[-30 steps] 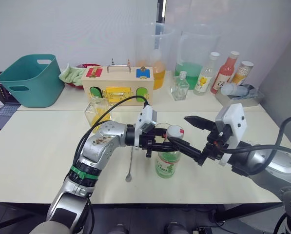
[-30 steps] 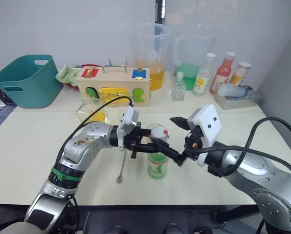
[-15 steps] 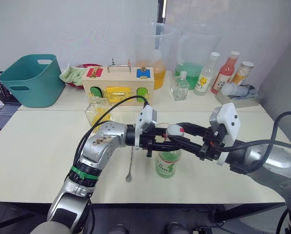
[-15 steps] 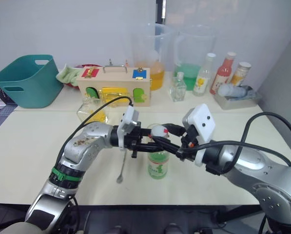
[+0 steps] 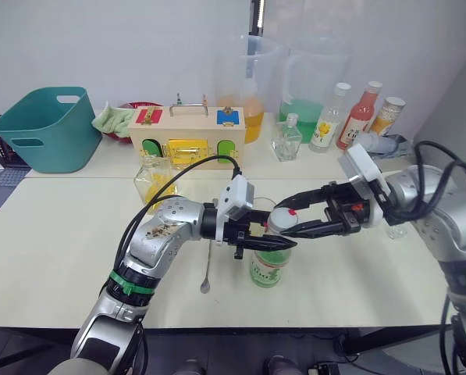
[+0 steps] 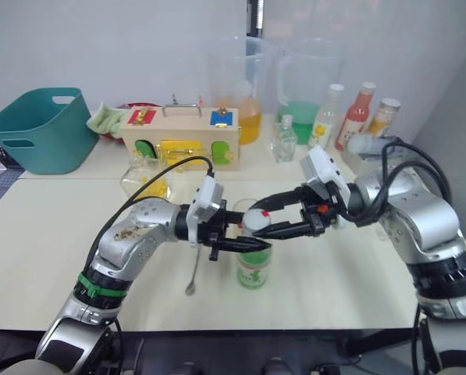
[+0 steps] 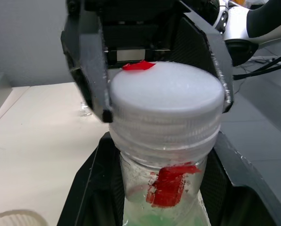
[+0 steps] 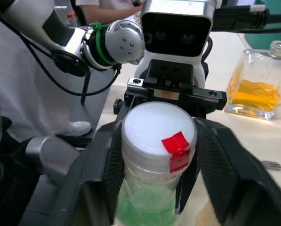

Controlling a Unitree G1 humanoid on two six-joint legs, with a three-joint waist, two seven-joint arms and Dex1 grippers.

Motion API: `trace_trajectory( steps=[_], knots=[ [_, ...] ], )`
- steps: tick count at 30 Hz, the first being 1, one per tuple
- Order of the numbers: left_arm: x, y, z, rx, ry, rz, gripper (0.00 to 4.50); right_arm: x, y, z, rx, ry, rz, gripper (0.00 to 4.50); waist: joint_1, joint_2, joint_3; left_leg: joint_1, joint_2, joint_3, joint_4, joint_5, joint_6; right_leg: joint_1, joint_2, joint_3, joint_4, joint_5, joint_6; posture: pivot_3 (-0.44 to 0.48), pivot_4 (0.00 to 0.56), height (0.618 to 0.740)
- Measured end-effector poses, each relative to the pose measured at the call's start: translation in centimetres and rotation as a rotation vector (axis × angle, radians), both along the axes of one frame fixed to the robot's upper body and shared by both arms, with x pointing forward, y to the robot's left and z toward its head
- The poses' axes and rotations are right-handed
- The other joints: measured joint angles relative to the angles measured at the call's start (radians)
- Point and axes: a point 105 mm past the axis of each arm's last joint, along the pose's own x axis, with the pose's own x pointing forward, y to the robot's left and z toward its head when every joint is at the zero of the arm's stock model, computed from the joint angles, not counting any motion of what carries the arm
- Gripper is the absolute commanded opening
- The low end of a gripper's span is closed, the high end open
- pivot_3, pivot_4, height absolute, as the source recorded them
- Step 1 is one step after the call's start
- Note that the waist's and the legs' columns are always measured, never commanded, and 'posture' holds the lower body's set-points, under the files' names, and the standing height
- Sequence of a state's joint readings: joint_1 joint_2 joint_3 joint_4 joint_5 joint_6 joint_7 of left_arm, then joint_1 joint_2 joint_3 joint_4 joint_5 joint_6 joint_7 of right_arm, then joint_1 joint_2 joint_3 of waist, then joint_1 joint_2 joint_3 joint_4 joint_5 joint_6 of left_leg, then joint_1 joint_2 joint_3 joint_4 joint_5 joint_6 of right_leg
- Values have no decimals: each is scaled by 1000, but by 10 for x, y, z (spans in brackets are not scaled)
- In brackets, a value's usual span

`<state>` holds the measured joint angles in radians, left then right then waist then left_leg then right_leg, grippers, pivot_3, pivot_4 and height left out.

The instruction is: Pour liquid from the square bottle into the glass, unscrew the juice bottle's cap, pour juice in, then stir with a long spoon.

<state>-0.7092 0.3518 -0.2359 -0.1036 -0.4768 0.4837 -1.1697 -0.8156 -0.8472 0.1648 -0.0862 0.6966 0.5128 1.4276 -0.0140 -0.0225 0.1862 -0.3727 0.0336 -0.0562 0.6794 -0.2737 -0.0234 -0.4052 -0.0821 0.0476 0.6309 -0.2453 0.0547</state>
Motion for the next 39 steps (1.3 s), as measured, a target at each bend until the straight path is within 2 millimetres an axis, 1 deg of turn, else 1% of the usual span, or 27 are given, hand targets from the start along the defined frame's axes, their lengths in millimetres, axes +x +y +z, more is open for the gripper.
trace_trajectory(
  steps=[3,4,8,9,11,13,15,18,22,25,27,32,34,39],
  knots=[
    [-1,0,0,-3,-1,5,1535,3,-2,6,-14,14,5,4433,3,0,0,-1,0,0,0,0,0,-1,0,0,0,0,0,0,150,740],
    [-1,0,0,-4,-1,7,1535,2,-5,7,-16,19,-4,4500,4,0,0,-1,0,0,0,0,0,-1,0,0,0,0,0,0,150,740],
    [-1,0,-1,-13,7,23,1535,-7,-18,17,10,10,-61,4500,5,0,0,-1,0,-1,0,-1,1,-1,0,0,0,0,0,0,150,740],
    [-1,0,0,-15,9,25,1535,-9,-18,20,17,1,-67,4500,5,0,0,-1,0,-1,0,-1,1,-1,0,0,0,0,0,0,150,740],
    [-1,-1,0,-19,12,30,1535,-19,-19,27,61,-18,-104,4500,3,0,0,-1,0,-1,0,-1,1,-1,0,0,1,0,0,0,150,740],
    [0,-2,0,-21,14,32,1535,-28,-16,28,84,-45,-152,4500,4,0,0,-1,0,-1,0,-1,1,-1,0,0,1,0,0,0,150,740],
    [0,-3,0,-22,17,34,1535,-33,-13,25,95,-76,-212,4500,4,0,0,-1,0,0,0,-1,1,0,0,0,0,0,0,0,150,740],
    [1,-4,-1,-23,19,36,1535,-33,-11,18,136,-98,-327,4500,7,0,0,-1,0,-1,1,-1,1,1,0,-1,0,0,0,0,150,740],
    [2,-6,-1,-23,20,33,1535,-32,-9,-6,204,-57,-529,4500,11,0,0,-1,-1,0,1,-1,1,0,0,0,0,0,0,0,150,740],
    [2,-7,-1,-24,22,28,1535,-32,-12,-7,260,-58,-664,4500,13,0,0,-1,-1,-1,1,-1,1,1,0,0,0,0,0,0,150,740],
    [3,-7,-1,-26,21,26,1535,-32,-13,-12,274,-39,-724,4500,13,0,0,-1,-1,0,1,-1,1,1,0,0,0,0,0,0,150,740],
    [3,-8,-1,-32,25,20,1535,-36,-9,-9,309,-34,-769,4500,14,0,0,-1,-1,0,1,-1,1,1,0,0,0,0,0,0,150,740],
    [3,-8,-1,-33,26,18,1535,-37,-8,-8,320,-32,-777,3976,15,0,0,-1,-1,0,1,-1,1,1,0,0,0,0,0,0,150,740],
    [4,-8,-1,-35,27,18,1535,-39,-4,-9,315,-19,-769,2341,16,0,0,-1,-1,0,1,-1,1,1,0,0,0,0,0,0,150,740]
  ],
)
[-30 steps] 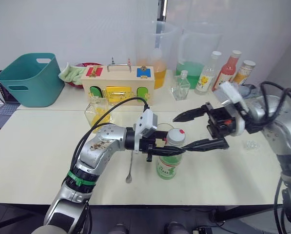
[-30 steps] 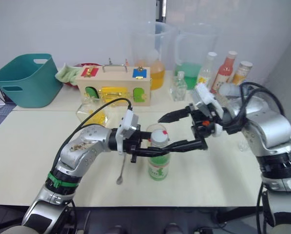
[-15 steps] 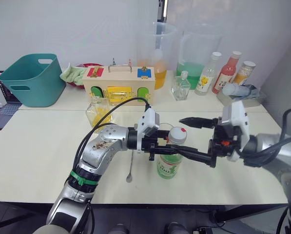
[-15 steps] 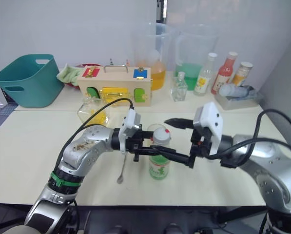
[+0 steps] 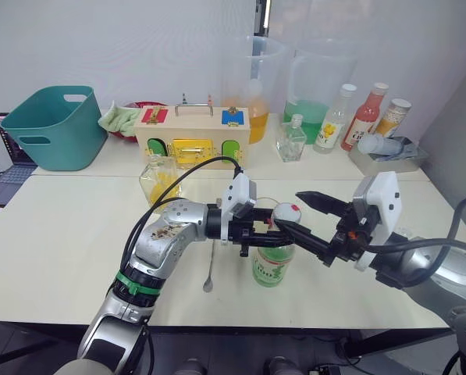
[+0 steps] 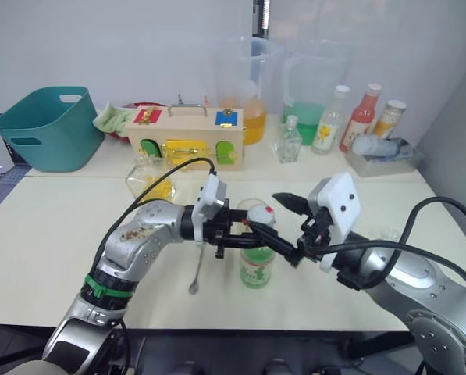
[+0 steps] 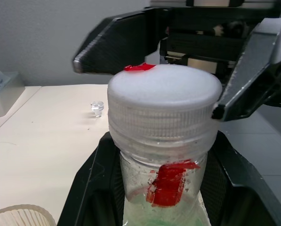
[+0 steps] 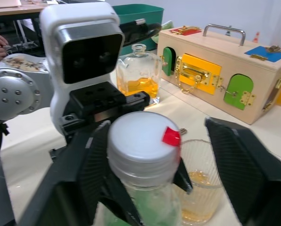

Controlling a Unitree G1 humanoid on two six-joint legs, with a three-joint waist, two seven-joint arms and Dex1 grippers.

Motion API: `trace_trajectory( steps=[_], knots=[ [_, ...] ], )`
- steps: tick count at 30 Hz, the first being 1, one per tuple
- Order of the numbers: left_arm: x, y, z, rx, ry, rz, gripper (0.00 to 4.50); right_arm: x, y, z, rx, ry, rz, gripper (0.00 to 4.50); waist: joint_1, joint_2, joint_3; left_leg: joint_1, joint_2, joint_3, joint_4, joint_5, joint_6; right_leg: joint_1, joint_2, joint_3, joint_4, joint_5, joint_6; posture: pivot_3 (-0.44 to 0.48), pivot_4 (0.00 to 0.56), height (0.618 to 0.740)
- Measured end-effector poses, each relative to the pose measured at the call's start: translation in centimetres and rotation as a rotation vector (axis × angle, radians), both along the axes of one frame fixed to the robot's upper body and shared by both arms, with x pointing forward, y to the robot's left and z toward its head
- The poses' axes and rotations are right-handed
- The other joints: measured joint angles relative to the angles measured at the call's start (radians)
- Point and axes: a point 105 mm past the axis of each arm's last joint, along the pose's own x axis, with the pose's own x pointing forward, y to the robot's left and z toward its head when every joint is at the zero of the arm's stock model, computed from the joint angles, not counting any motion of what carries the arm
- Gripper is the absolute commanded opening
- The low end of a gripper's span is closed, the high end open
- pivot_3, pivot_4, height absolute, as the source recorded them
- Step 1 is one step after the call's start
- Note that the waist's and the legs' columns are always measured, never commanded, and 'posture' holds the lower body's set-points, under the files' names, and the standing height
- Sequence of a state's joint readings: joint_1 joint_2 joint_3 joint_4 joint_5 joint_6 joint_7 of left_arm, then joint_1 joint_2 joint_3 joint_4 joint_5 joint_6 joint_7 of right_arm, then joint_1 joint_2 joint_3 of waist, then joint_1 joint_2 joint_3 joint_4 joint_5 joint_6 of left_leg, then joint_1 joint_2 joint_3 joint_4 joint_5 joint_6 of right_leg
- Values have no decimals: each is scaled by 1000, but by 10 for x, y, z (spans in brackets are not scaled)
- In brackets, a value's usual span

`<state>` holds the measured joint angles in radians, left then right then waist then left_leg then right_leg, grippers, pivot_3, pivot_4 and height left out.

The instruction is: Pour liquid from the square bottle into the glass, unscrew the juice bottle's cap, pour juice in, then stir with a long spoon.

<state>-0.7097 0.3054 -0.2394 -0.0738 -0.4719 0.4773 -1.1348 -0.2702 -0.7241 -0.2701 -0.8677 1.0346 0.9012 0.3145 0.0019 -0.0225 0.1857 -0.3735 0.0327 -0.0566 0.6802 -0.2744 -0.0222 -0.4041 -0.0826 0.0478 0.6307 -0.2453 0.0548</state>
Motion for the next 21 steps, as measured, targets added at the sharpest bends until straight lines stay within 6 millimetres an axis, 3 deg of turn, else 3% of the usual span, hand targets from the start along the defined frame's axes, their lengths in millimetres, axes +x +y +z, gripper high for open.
trace_trajectory(
  steps=[2,3,11,21],
  knots=[
    [0,0,0,0,-2,-1,1535,-1,2,-1,-6,3,9,1715,0,0,0,0,0,0,0,0,0,0,0,0,0,0,0,0,150,740],
    [0,0,0,0,-3,0,1535,-1,2,0,-11,2,10,1644,0,0,0,0,0,0,0,0,0,0,0,0,0,0,0,0,150,740],
    [2,2,0,-1,-9,12,1535,5,3,2,-88,1,103,1644,-2,0,0,1,0,0,0,0,0,1,0,0,0,0,0,0,150,740],
    [-2,4,1,12,-27,-11,1534,21,1,9,-222,12,496,1644,-13,0,0,2,0,0,0,0,0,1,0,0,0,1,0,0,150,740]
  ],
)
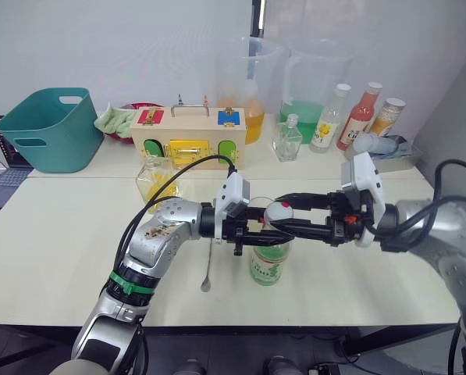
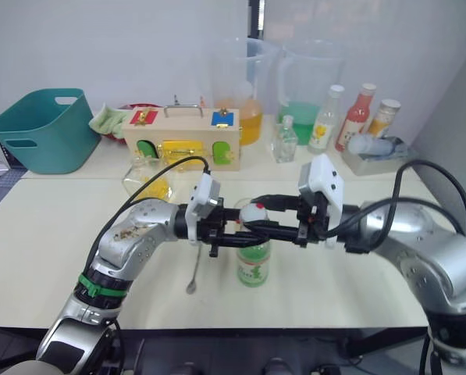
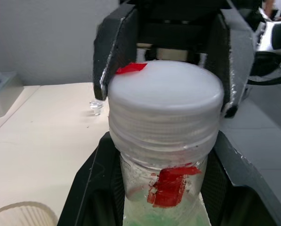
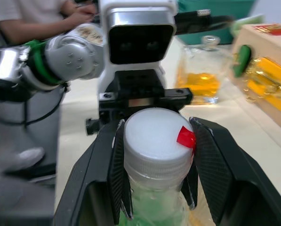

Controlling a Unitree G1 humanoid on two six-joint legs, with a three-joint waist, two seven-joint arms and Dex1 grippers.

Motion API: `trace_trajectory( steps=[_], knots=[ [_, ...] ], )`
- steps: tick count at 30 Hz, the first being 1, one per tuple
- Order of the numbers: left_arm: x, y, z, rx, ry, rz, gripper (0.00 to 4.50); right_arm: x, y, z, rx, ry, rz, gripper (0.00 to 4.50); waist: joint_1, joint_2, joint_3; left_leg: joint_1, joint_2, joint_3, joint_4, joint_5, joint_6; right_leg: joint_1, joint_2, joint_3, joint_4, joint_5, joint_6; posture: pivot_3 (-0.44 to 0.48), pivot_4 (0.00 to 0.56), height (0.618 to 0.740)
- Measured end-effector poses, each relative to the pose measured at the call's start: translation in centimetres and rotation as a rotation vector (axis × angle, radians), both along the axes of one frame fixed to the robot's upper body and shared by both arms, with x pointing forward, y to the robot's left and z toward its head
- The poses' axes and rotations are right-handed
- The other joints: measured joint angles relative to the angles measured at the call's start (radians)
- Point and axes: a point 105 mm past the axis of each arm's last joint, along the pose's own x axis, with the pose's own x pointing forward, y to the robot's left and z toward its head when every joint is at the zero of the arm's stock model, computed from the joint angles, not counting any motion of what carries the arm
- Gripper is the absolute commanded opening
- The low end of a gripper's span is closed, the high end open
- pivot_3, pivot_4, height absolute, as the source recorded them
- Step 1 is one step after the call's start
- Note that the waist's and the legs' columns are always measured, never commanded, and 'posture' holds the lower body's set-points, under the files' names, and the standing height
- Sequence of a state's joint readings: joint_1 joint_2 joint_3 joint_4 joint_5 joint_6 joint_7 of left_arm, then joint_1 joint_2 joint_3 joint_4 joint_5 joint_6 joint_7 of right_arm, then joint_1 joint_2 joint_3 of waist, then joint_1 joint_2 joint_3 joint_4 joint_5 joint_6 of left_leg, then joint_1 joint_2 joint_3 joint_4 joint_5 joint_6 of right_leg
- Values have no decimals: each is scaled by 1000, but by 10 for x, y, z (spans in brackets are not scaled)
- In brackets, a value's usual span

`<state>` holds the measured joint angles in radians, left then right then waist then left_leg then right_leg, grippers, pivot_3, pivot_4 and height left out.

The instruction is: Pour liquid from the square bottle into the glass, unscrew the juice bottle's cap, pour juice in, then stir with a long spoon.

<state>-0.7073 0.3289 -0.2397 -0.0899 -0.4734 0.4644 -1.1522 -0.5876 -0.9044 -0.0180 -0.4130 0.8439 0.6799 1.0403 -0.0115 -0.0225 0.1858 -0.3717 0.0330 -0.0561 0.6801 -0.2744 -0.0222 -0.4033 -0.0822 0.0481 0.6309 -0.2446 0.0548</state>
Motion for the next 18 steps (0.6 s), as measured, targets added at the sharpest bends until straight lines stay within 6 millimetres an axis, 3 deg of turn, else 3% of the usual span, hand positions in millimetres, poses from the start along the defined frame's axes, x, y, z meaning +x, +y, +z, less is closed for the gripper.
trace_trajectory(
  steps=[6,8,13,18],
  knots=[
    [-6,-2,-1,20,-7,-24,1534,4,-5,6,-82,47,191,1644,-1,0,0,-2,0,0,0,0,0,-2,0,0,0,0,0,0,150,740],
    [-6,-2,-1,20,-5,-24,1534,5,-4,8,-100,59,210,2717,-1,0,0,-2,0,0,0,0,0,-3,0,0,0,0,0,0,150,740],
    [-4,-4,0,13,11,1,1534,-1,5,16,-110,48,274,4371,2,0,0,-3,0,-1,0,0,0,-3,0,0,0,0,0,0,150,740],
    [-4,-5,0,9,13,7,1533,-8,-1,29,-51,4,213,4500,3,0,0,-3,0,-1,0,0,0,-3,0,0,0,0,0,0,150,740]
  ],
)
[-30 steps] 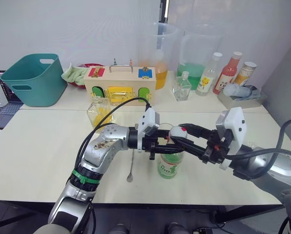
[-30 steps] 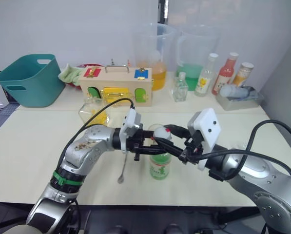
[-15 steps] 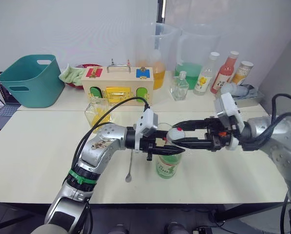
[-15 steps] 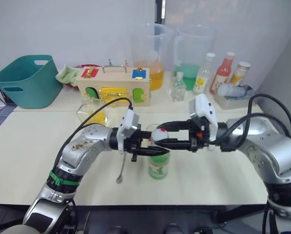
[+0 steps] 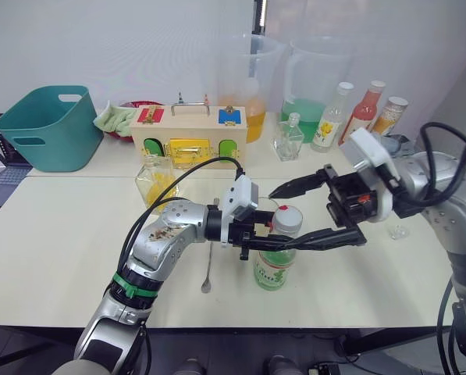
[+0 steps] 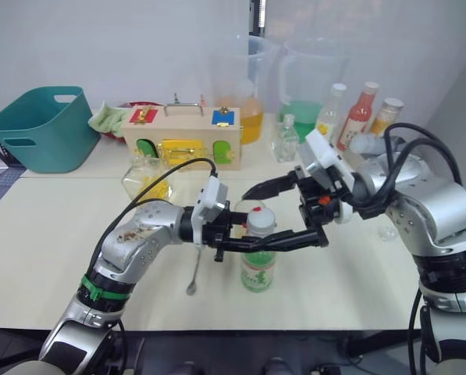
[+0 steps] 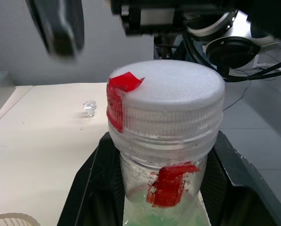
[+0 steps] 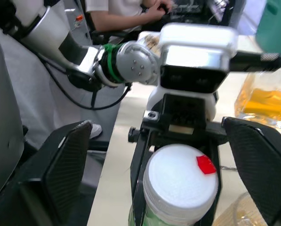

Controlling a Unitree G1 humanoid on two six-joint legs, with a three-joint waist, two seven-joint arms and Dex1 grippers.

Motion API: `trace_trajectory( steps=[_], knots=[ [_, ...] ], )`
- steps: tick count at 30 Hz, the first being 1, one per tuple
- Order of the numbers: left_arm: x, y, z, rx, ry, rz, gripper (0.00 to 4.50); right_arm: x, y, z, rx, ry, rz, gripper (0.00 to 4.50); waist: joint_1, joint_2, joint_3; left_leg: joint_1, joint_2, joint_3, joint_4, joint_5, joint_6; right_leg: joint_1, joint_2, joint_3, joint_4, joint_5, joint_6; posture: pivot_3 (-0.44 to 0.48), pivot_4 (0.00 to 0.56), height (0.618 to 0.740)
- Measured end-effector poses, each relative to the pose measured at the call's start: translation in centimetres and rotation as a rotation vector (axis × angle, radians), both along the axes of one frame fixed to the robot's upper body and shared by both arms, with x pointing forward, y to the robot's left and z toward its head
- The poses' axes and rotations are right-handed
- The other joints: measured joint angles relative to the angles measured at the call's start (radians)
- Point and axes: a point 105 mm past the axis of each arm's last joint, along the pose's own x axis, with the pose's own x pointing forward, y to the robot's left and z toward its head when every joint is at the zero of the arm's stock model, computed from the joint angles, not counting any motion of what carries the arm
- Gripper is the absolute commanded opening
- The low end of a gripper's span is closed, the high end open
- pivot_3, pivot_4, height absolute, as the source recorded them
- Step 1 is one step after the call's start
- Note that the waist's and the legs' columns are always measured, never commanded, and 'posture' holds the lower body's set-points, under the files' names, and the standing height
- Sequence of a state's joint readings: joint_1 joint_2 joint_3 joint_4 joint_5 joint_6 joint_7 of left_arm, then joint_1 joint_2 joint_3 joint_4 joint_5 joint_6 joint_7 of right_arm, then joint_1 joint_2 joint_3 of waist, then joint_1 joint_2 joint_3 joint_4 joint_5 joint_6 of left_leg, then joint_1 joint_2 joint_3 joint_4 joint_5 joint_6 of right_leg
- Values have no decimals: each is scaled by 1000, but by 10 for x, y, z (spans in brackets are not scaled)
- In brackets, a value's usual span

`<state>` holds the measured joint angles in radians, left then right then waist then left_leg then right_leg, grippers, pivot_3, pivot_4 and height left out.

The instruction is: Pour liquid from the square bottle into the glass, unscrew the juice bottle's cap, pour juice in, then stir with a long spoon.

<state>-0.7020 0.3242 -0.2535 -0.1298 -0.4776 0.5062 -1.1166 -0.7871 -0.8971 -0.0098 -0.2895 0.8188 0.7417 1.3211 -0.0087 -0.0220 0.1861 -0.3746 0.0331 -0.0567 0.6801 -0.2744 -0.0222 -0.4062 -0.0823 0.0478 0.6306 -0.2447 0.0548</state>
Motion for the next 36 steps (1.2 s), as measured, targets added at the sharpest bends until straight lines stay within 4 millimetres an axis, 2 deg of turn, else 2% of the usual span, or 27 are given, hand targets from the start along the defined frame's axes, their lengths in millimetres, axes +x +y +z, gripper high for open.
trace_trajectory(
  steps=[6,12,20,23,29,36],
  knots=[
    [0,0,0,-3,2,-3,1533,-13,-5,-10,113,-22,-249,4500,4,0,0,0,0,0,0,0,0,0,0,0,0,0,0,0,150,740],
    [2,-1,-2,-10,9,-10,1533,-9,-9,-18,153,-38,-482,4500,4,0,0,1,0,0,0,0,0,2,0,0,1,0,0,0,150,740],
    [3,-3,-2,-14,13,-28,1533,-8,-11,-24,173,-16,-608,4500,7,0,0,1,0,0,0,0,0,2,0,0,0,0,0,0,150,740],
    [4,-4,-2,-17,13,-31,1533,-8,-11,-26,174,-8,-633,3719,8,0,0,1,0,0,0,0,0,2,0,0,0,0,0,0,150,740],
    [5,-4,-2,-21,14,-27,1533,-11,-5,-28,163,13,-610,1675,8,0,0,1,0,0,0,0,0,2,0,0,0,0,0,0,150,740],
    [6,-3,-2,-19,13,-18,1533,-10,-3,-27,132,16,-575,1603,7,0,0,1,0,0,0,0,0,3,0,0,0,0,0,0,150,740]
  ],
)
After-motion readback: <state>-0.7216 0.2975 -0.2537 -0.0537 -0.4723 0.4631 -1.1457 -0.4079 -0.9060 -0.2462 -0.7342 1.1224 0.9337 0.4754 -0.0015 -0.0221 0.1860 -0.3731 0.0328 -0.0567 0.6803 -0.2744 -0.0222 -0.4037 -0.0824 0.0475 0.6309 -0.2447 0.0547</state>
